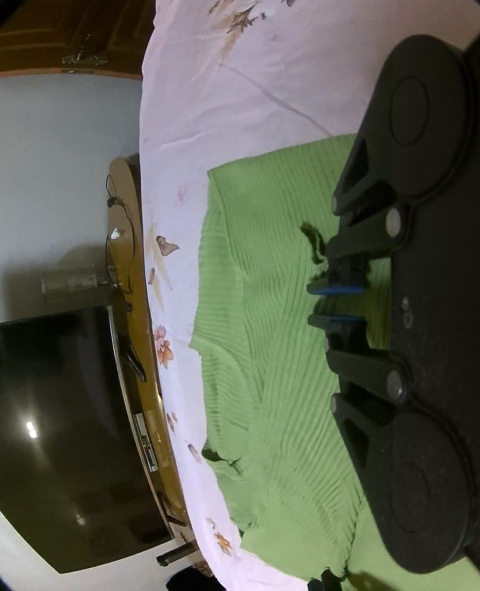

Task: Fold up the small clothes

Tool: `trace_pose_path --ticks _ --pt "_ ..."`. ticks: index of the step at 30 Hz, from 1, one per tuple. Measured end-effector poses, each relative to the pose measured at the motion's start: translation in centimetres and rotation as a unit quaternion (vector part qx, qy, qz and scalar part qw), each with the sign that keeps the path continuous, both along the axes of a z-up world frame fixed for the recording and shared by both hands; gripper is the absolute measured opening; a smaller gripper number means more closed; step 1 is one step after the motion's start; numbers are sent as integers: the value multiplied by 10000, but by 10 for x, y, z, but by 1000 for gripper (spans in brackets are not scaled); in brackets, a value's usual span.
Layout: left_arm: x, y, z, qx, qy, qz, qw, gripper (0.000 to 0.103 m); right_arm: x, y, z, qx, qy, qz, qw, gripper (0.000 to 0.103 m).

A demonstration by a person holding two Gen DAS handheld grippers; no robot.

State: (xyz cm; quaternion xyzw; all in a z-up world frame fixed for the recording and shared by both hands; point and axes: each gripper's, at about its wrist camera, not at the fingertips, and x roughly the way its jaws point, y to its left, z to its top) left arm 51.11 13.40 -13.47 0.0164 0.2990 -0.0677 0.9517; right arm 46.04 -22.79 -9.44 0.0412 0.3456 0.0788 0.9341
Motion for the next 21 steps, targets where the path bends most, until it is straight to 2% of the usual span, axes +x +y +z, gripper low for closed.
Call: trace_pose_path --ticks 1,6,11,13,21 --pt "5 1 4 15 -55 -10 10000 60 -1 0 4 -3 -78 13 10000 25" --pt "38 -2 16 222 -167 -28 9996 60 9 0 11 -129 -173 -23 9998 25" --pt "58 -17 7 369 68 -42 9993 60 19 -1 4 -172 -106 -33 9998 24" --pt "62 -22 -4 442 270 -35 9987 60 21 1 -1 -218 -45 -51 9997 24" --pt "61 -22 -7 440 260 -26 9987 60 22 1 -4 -290 -13 4 9996 26"
